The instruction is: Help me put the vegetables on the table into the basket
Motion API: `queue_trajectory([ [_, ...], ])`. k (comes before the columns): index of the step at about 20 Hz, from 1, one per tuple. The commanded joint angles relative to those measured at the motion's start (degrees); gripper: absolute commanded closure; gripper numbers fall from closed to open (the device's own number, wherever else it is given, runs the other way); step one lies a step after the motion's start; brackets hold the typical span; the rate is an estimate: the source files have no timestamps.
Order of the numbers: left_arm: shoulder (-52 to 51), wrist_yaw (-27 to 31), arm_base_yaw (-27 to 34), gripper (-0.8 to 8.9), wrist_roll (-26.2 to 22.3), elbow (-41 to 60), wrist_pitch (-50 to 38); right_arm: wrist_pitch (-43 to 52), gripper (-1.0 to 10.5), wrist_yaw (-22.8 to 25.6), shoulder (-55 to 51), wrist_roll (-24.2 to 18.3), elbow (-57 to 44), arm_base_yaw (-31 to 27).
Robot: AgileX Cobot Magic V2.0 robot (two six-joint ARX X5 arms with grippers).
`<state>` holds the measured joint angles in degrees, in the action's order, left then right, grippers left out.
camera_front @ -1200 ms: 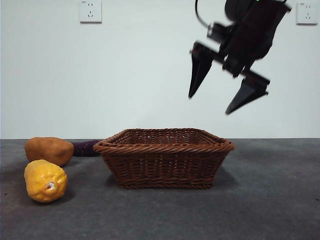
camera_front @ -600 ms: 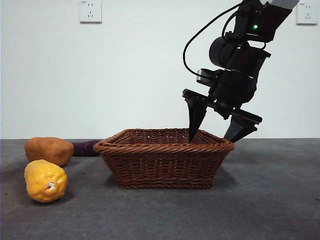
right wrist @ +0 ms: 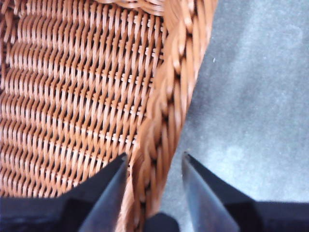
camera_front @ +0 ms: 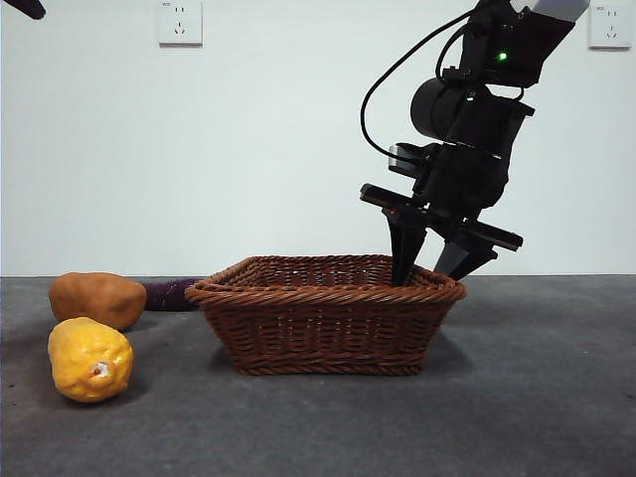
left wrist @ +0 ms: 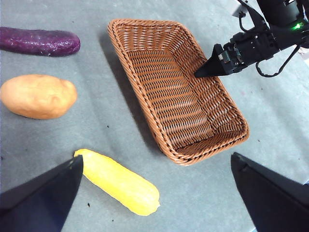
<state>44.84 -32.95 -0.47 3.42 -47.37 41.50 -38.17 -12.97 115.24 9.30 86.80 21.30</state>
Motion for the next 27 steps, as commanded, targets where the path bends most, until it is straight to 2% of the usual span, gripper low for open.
queue_trajectory([
  [1, 0.2, 0.0, 0.1, 2.47, -0.2, -0.1, -0.4, -0.5, 8.6, 0.2, 1.2, 1.0, 0.1, 0.1],
  [3, 0.2, 0.0, 0.1, 2.47, -0.2, -0.1, -0.4, -0.4, 9.6, 0.2, 1.2, 1.0, 0.1, 0.1],
  [9, 1.3, 0.0, 0.1, 2.47, -0.2, -0.1, 0.5, 0.8, 9.6, -1.0, 0.2, 1.8, 0.2, 0.8],
  [15, 5.3, 0.2, 0.0, 2.48, 0.9, -0.1, 0.8, 0.8, 9.6, -0.6, -16.5, -0.6, 0.3, 0.7],
  [17, 7.9, 3.2, -0.4, 2.48, 1.7, -0.1, 0.3, 0.7, 9.6, 0.2, -22.7, -1.6, 0.3, 0.7],
  [22, 18.6, 10.3, -7.3, 2.52, 8.9, -0.1, -3.5, -0.7, 9.6, 0.2, -33.7, -3.3, 0.3, 0.7],
  [27, 29.2, 15.9, -14.0, 2.52, 14.7, -2.5, -4.8, -4.8, 9.6, 0.2, -37.4, -5.7, 0.3, 0.7],
])
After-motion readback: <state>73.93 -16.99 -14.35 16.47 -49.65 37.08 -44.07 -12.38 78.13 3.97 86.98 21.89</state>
